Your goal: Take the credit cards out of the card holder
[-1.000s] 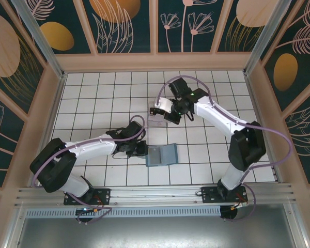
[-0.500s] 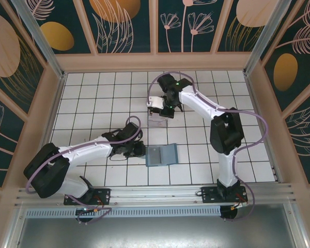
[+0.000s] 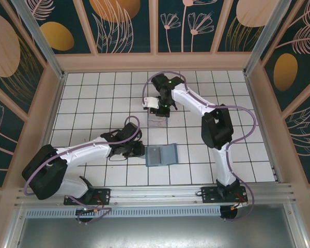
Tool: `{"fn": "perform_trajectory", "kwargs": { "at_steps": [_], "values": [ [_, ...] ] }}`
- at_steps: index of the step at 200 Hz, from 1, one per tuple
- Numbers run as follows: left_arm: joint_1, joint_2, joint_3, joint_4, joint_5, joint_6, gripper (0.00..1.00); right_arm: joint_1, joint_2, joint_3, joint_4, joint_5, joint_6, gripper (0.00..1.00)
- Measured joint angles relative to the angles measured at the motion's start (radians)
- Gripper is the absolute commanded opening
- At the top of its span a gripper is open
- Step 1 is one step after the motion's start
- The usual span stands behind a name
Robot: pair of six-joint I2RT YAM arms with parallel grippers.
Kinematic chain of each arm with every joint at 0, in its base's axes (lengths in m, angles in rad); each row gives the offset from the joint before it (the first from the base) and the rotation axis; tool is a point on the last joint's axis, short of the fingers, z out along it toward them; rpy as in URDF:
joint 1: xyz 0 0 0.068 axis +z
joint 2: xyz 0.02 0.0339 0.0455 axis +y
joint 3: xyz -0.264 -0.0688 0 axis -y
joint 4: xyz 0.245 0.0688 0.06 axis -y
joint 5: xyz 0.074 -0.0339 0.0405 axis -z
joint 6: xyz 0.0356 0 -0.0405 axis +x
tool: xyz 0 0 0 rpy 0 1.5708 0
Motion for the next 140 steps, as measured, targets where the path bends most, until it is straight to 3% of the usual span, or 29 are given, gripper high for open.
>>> {"fn": "perform_trajectory", "kwargs": {
  "at_steps": [82, 119, 140],
  "values": [
    [0.000, -0.001, -0.004, 0.000, 0.000, 0.000, 0.17, 0.013, 0.065, 0.021, -0.034, -0.012, 0.000, 0.01],
    [0.000, -0.001, -0.004, 0.000, 0.000, -0.004, 0.17, 0.013, 0.068, 0.021, -0.034, -0.011, 0.003, 0.25],
    [0.000, -0.005, -0.004, 0.000, -0.001, -0.004, 0.17, 0.014, 0.068, 0.021, -0.027, -0.004, 0.001, 0.31]
  ]
}}
